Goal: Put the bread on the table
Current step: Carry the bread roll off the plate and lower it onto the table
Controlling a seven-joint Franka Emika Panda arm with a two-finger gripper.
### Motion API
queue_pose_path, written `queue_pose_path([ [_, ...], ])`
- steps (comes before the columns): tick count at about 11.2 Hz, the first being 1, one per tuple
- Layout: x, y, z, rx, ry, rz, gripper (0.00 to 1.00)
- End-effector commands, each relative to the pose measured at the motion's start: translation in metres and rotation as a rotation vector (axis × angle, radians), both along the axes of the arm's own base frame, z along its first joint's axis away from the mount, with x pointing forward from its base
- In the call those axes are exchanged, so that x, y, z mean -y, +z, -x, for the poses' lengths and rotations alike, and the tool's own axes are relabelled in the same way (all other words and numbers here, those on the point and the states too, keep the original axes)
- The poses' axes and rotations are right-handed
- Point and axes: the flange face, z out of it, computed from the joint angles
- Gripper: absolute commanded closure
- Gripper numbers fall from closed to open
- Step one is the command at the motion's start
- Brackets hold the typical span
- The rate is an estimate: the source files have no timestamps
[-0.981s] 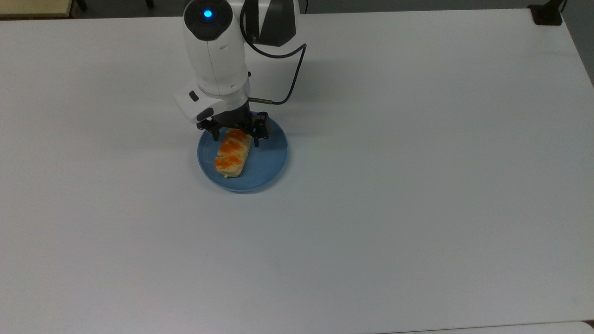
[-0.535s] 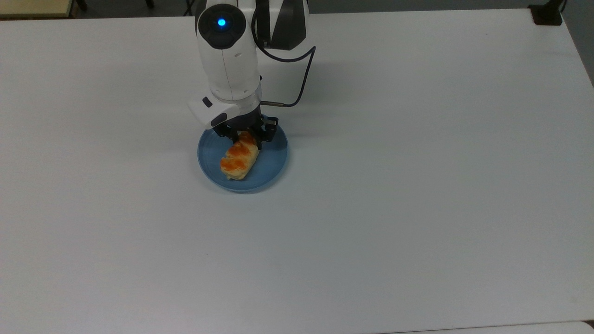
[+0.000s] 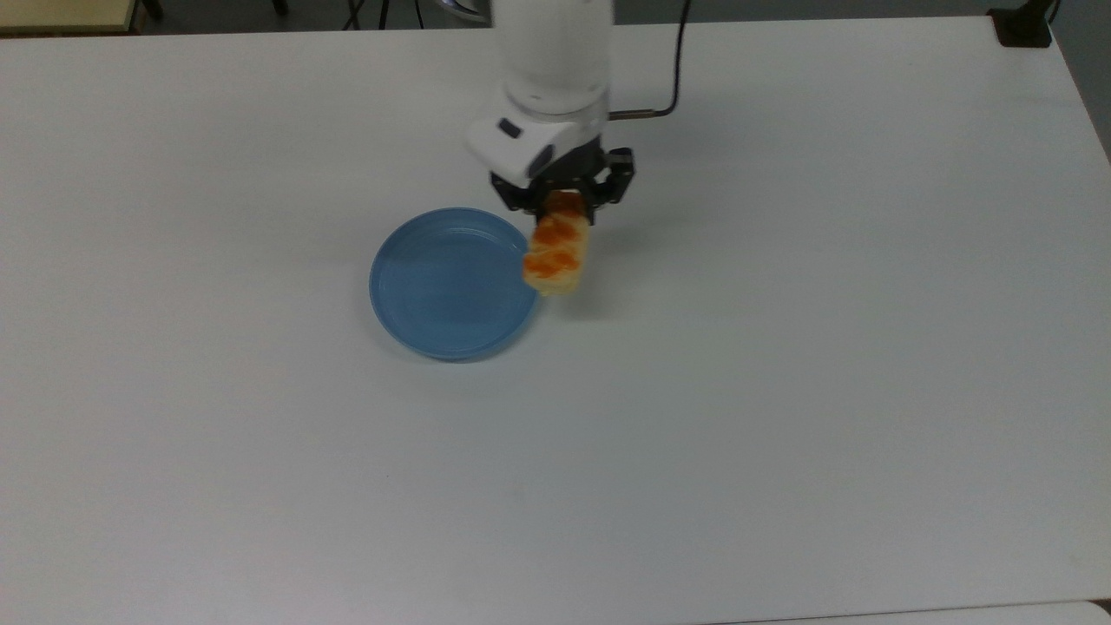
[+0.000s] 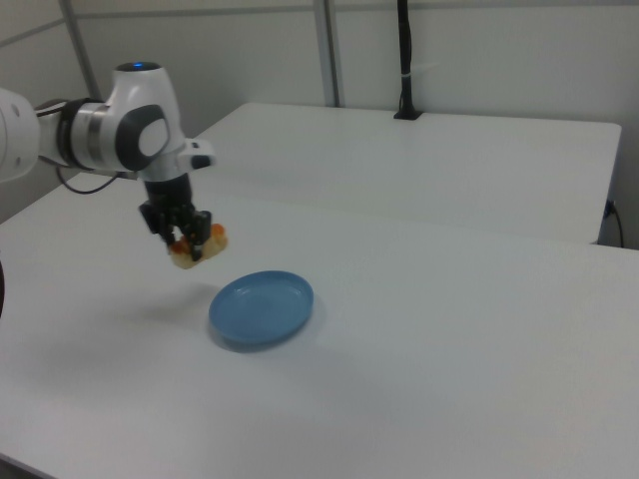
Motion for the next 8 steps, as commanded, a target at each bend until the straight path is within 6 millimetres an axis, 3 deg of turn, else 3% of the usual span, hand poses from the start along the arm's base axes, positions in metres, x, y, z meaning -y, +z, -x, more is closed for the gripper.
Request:
queue_pose_path([
  [1,-0.060,-0.032,0.013,-0.039,0.141,0.049,0.46],
  [5,-0.082,-0.079,0.007,-0.040,0.196,0.053,0.46],
  [8,-0.085,-0.103,0.004,-0.041,0.207,0.052,0.45],
])
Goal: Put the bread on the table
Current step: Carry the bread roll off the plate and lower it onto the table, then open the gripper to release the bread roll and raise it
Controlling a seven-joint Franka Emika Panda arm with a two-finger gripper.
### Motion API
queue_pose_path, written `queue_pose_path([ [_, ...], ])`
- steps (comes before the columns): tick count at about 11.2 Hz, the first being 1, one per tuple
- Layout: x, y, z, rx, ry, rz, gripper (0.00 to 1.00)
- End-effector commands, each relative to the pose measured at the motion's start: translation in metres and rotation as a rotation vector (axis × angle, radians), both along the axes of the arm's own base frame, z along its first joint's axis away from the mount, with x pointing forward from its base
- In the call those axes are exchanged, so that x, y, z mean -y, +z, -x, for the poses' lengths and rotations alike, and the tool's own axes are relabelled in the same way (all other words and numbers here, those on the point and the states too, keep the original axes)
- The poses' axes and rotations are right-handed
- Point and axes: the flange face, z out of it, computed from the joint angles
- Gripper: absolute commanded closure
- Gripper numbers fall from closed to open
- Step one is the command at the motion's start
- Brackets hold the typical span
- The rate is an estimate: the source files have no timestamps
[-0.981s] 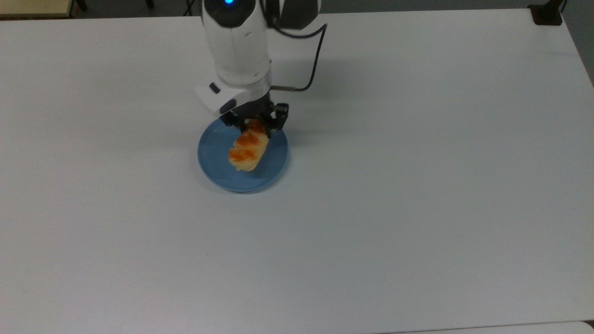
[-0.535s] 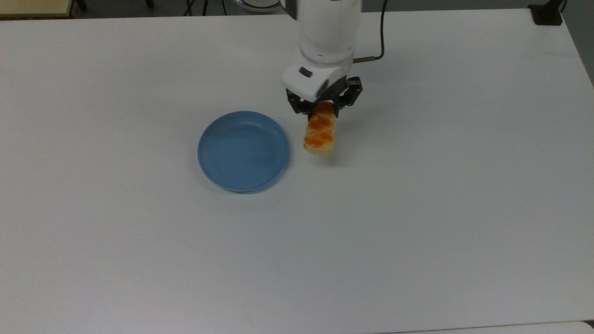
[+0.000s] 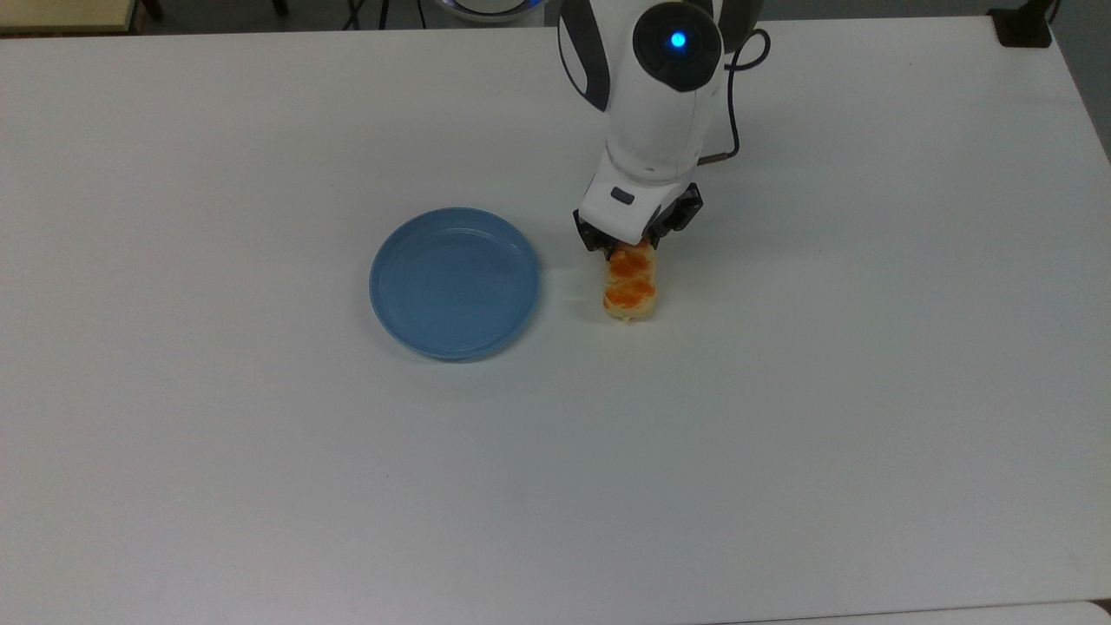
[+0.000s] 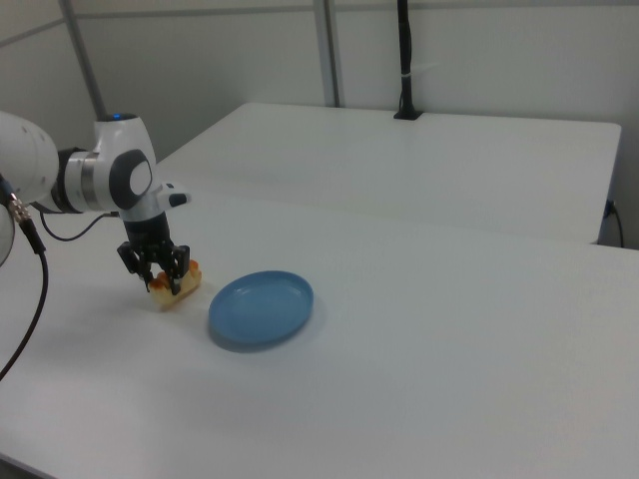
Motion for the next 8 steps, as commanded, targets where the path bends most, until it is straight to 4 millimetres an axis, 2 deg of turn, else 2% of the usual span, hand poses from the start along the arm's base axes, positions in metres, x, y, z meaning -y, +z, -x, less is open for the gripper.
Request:
queue_pose_path([
  [1,-0.004,-0.011,-0.003,0.016,0.012,0.009,0.19],
  [2,0.000,-0.010,-0.004,0.016,-0.002,0.011,0.00],
  [4,0.004,0.000,-0.005,0.025,-0.009,0.014,0.00],
  [5,0.008,0.013,-0.004,0.034,-0.014,0.021,0.00],
  [6,0.018,0.029,-0.004,0.034,-0.030,0.033,0.00],
  [8,0.043,0.078,0.007,0.015,-0.072,0.078,0.00],
])
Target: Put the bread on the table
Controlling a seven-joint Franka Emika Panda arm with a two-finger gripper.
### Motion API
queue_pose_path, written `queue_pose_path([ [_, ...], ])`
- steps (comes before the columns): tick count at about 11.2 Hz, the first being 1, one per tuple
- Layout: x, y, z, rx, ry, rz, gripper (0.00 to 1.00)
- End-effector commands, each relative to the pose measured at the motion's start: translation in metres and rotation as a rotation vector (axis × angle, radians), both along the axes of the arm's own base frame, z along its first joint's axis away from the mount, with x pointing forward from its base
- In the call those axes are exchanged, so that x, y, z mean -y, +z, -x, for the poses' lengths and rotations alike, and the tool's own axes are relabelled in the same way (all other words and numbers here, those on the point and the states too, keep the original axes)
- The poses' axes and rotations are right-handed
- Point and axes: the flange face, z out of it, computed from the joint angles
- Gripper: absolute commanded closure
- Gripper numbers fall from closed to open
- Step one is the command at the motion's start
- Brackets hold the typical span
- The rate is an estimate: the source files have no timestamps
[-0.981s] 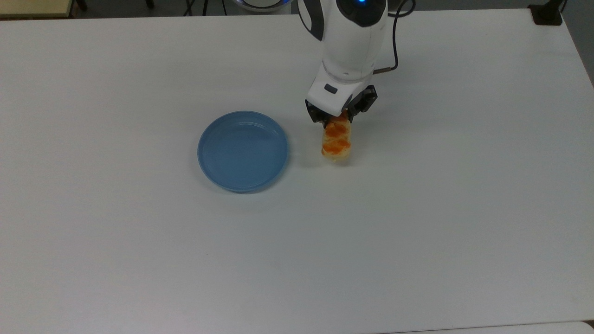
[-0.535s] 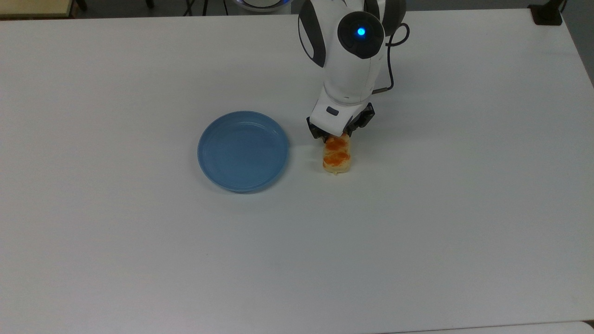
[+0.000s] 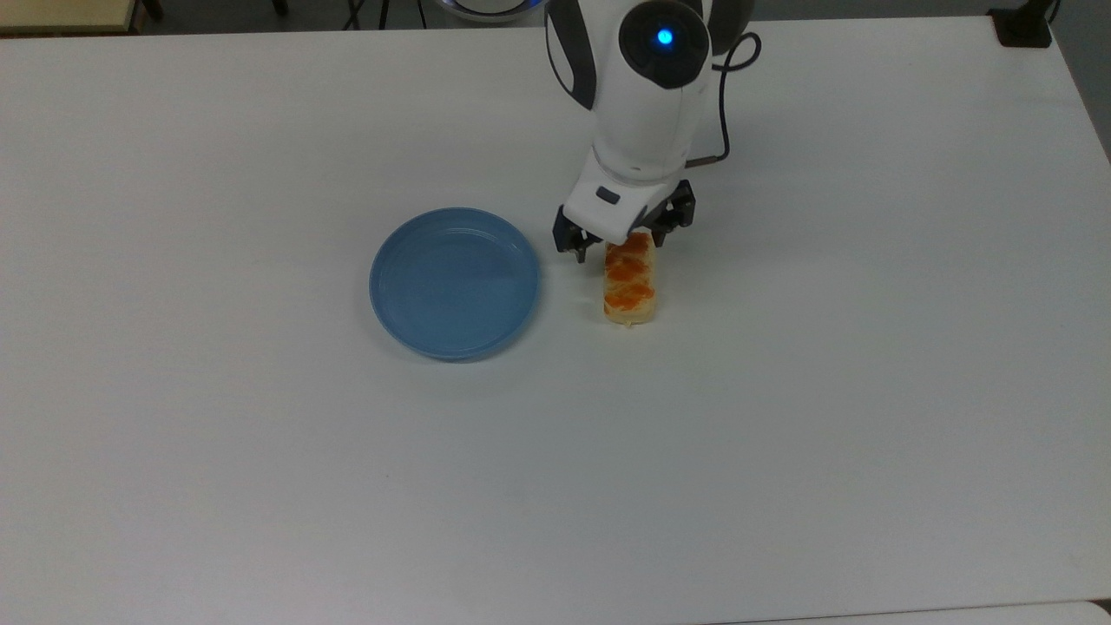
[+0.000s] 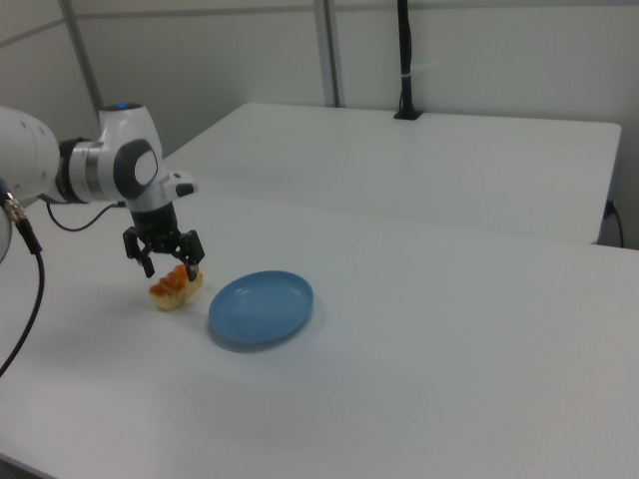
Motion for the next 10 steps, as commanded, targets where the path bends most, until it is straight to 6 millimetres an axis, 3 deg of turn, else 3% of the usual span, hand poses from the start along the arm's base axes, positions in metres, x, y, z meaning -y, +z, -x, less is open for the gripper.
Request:
queue_pose_path([
  [1,0.046,0.094,0.018,0.003,-0.113,0.074,0.00],
  [4,0.128,0.202,0.036,0.024,-0.346,0.125,0.00],
  [5,0.159,0.228,0.042,0.059,-0.405,0.124,0.00],
  [8,0.236,0.271,0.067,0.090,-0.379,0.077,0.00],
  [9,0.254,0.282,0.074,0.110,-0.387,0.044,0.00],
  [10,0.256,0.282,0.074,0.115,-0.367,0.039,0.00],
])
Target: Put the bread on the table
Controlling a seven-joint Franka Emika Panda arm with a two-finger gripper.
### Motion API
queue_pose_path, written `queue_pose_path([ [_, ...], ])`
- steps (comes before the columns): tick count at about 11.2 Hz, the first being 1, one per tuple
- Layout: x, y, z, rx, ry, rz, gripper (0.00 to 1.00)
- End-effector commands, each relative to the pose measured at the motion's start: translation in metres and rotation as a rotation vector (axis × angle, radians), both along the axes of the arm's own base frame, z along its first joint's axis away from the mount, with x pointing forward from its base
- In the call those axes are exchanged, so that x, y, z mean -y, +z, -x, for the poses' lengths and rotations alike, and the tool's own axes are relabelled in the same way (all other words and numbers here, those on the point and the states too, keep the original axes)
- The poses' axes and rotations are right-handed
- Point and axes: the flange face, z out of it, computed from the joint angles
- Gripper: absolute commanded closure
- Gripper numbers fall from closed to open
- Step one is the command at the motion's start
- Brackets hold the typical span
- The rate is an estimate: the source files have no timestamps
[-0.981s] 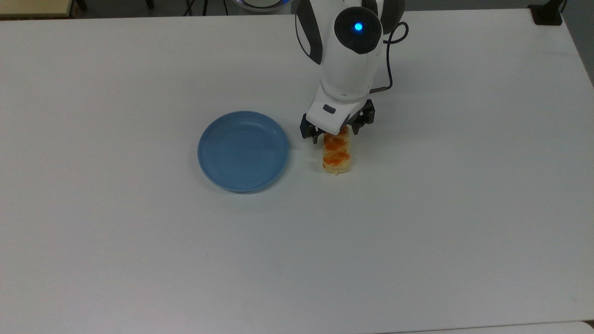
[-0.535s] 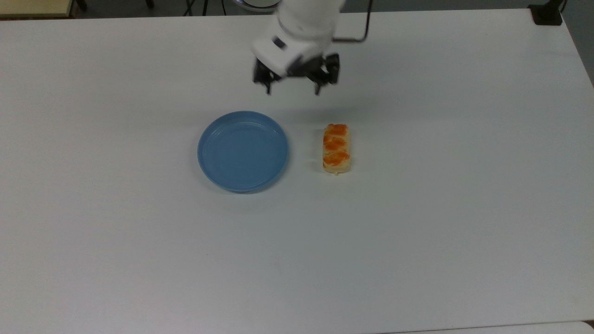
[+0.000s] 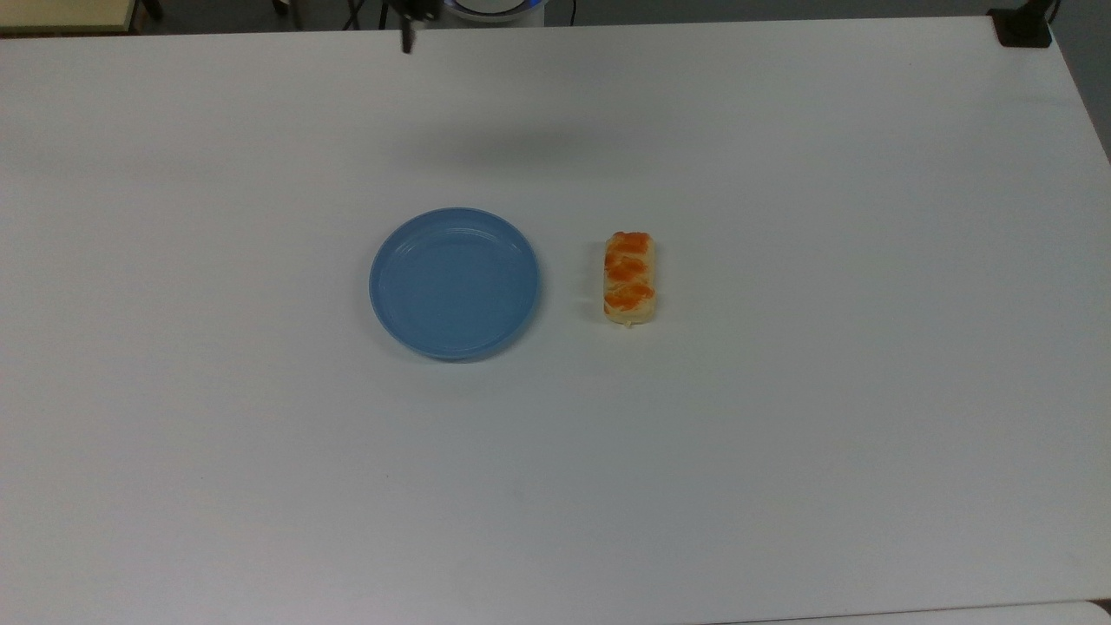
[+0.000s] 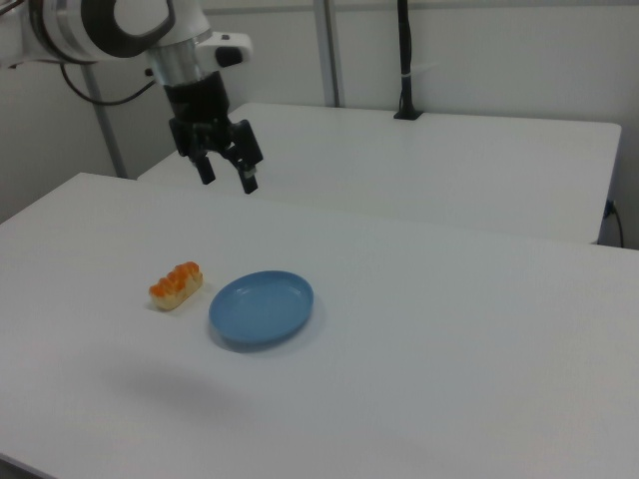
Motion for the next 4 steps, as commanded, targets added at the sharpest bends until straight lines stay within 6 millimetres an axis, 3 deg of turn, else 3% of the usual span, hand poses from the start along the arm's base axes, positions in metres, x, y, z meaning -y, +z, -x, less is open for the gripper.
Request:
queue_pose_path([
  [1,0.0136,0.0134,0.0110,0.025,0.043,-0.037,0.00],
  [4,0.0121,0.0097,0.0080,0.022,0.049,-0.040,0.00],
])
